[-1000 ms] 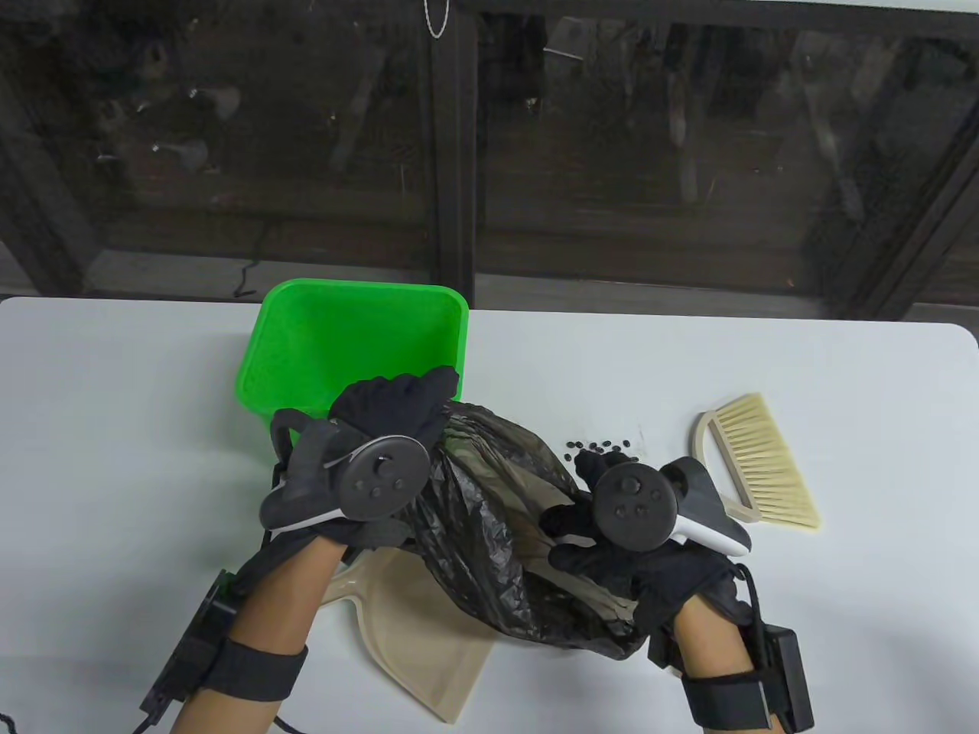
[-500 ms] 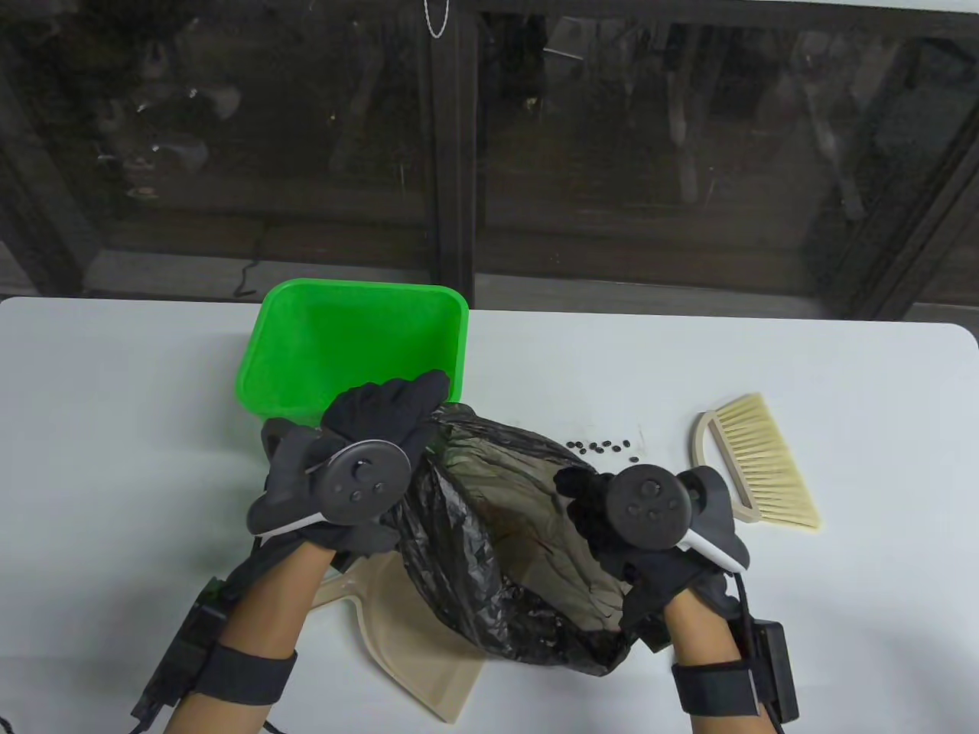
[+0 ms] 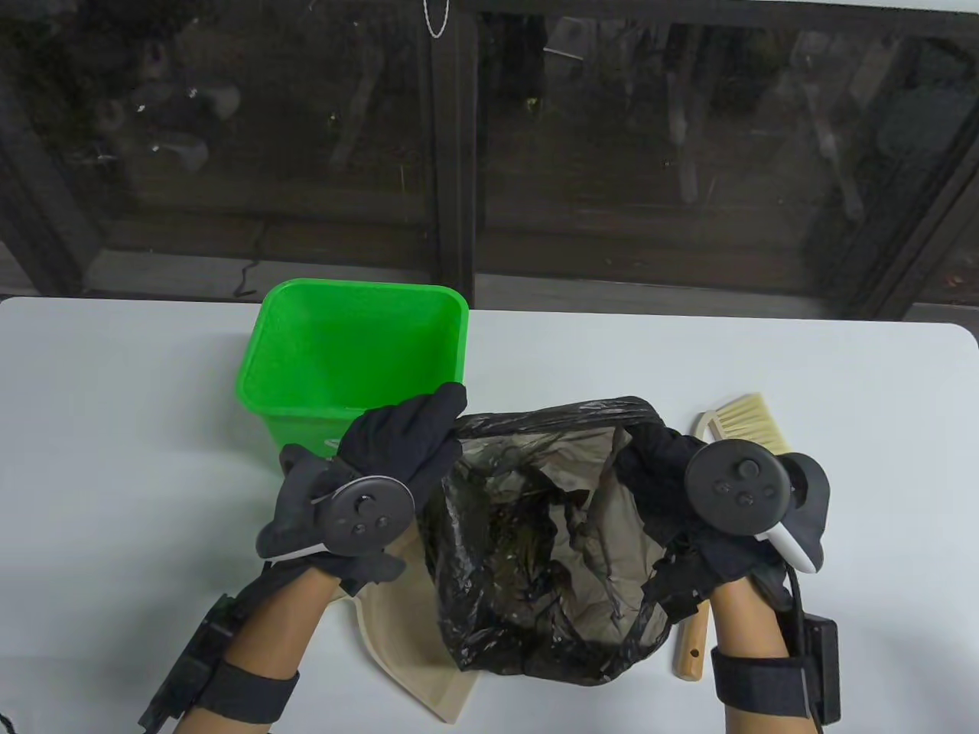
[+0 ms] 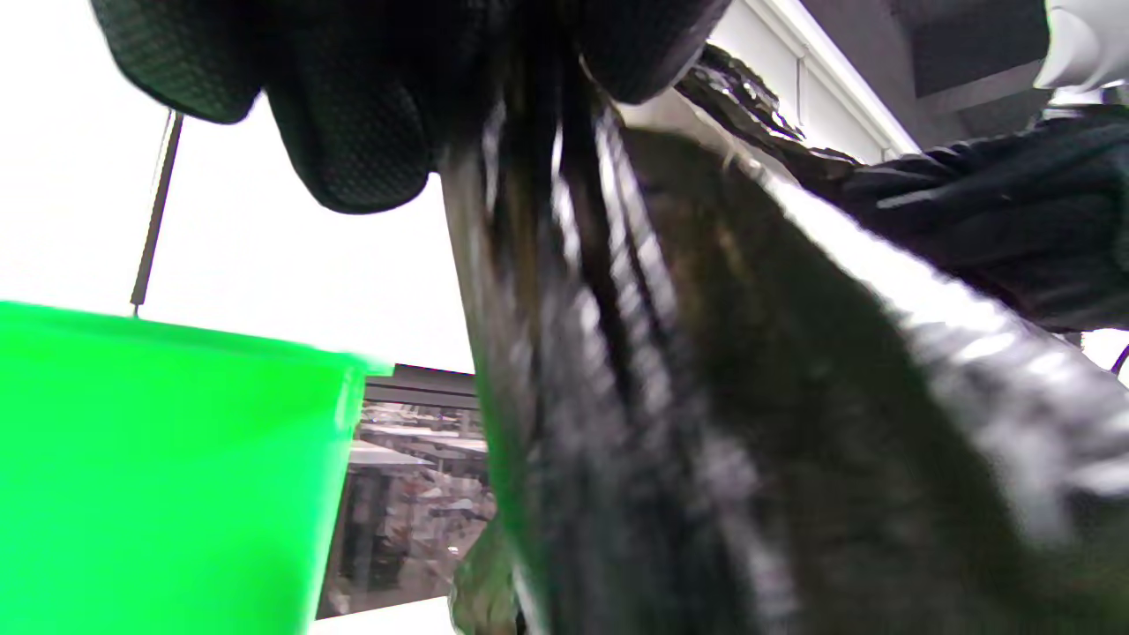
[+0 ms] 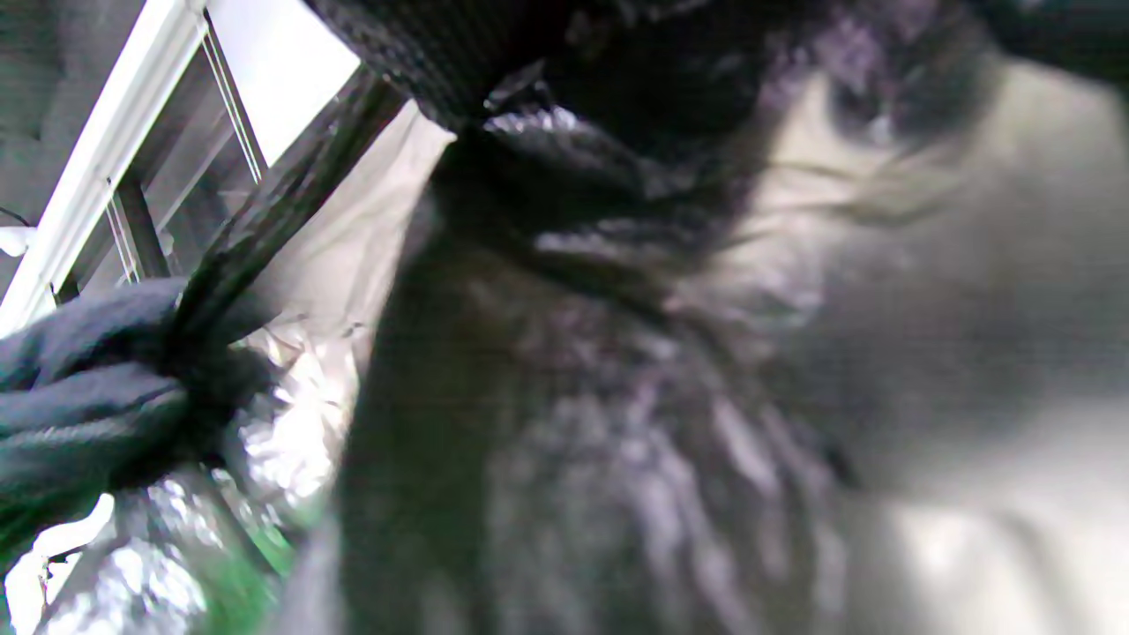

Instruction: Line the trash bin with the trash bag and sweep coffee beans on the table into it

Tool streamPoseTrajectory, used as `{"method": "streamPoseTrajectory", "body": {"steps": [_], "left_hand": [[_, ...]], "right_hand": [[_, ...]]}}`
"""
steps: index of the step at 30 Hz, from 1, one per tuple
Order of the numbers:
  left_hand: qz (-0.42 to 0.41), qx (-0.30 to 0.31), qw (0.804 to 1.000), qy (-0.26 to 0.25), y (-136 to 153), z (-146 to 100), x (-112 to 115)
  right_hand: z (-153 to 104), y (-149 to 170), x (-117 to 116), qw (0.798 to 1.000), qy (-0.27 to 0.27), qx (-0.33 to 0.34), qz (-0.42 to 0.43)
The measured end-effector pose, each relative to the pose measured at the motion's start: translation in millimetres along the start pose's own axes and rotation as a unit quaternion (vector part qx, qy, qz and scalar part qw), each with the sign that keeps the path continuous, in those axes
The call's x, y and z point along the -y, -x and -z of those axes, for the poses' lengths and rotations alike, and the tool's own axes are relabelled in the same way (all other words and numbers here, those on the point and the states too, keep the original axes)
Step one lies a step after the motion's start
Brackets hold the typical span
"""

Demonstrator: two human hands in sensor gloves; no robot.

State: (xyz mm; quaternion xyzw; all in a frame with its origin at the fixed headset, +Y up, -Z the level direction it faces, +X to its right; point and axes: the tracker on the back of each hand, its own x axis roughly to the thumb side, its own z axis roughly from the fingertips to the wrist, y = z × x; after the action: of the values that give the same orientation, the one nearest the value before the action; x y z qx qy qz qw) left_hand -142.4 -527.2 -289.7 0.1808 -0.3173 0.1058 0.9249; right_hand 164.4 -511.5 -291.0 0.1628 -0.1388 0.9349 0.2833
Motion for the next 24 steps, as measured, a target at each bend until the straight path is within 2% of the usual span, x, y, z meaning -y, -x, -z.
{"method": "streamPoseTrajectory", "body": {"steps": [9,18,24], "left_hand": [[-0.065,0.041,0.997,-0.006,-1.1,-17.8,13.3],[-0.109,0.103,0.987,0.064,-23.1,-24.9,41.3],[-0.159,0.091,0.979,0.085,-28.3,-23.2,64.2]], "right_hand": [[7.0,-9.0,29.9,0.999,0.034,-0.002,-0.012],[16.4,-27.7,57.3,0.998,0.063,0.008,-0.016],[12.0,-41.3,73.8,0.996,0.085,0.032,-0.013]]}}
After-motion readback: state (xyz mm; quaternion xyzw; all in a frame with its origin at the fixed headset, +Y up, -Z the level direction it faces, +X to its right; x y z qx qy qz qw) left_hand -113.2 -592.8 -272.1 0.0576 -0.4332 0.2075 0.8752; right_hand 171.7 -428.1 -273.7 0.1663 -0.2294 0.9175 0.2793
